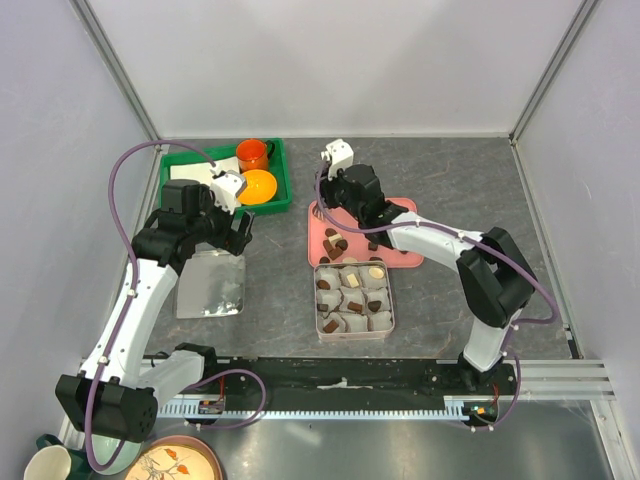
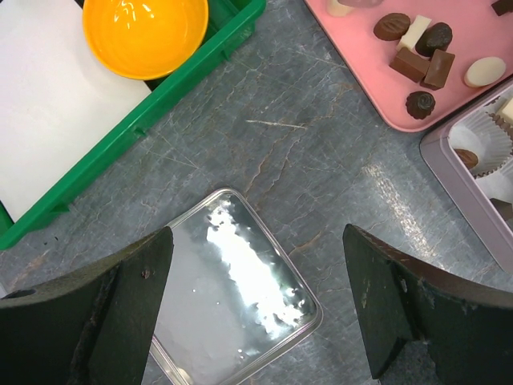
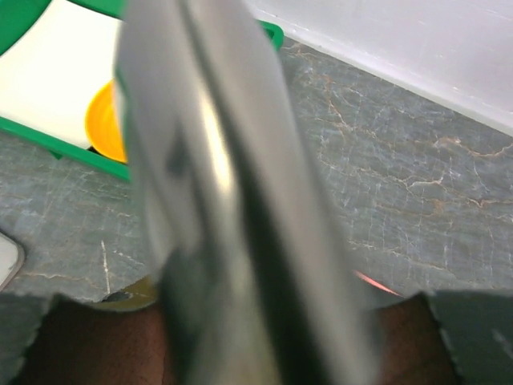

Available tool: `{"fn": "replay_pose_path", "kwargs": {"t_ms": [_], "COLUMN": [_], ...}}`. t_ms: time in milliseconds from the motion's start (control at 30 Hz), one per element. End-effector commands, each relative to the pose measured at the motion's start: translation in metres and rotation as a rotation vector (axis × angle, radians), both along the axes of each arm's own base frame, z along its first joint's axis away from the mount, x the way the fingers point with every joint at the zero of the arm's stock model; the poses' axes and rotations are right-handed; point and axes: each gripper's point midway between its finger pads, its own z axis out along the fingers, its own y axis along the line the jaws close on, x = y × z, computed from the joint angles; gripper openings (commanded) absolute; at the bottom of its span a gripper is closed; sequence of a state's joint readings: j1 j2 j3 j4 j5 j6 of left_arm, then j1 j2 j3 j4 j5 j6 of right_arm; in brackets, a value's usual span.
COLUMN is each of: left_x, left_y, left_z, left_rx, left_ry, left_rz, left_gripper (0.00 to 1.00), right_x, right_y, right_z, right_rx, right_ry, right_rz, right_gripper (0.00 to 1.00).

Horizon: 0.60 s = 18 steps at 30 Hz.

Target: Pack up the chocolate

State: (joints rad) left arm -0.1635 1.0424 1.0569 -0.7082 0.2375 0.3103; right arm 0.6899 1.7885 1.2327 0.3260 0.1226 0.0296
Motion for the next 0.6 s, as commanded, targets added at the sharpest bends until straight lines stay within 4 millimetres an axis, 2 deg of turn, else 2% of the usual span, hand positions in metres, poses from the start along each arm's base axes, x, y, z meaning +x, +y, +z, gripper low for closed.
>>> {"fn": "replay_pose_path", "kwargs": {"t_ms": [0, 367, 567], "left_x": [0.005, 0.006, 0.005], "left_y": [0.002, 0.004, 0.004], "left_z": [0.005, 0.005, 0.003], "left_rx": [0.025, 0.035, 0.035], "left_ry": [-0.042, -0.043, -0.038], "left_rz": [-0.02, -0.013, -0.012], "left_gripper": [0.94, 0.94, 0.94], "right_x": [0.018, 0.024, 0.019], "right_y": [0.007, 0.011, 0.008], "right_z": [0.028, -0.011, -0.014], "right_rx": [0.054, 0.026, 0.036], "right_ry": [-0.083, -0.017, -0.006], "right_rz": [-0.021, -0.031, -0.027], "right_gripper": [0.48, 0.49, 0.4]}}
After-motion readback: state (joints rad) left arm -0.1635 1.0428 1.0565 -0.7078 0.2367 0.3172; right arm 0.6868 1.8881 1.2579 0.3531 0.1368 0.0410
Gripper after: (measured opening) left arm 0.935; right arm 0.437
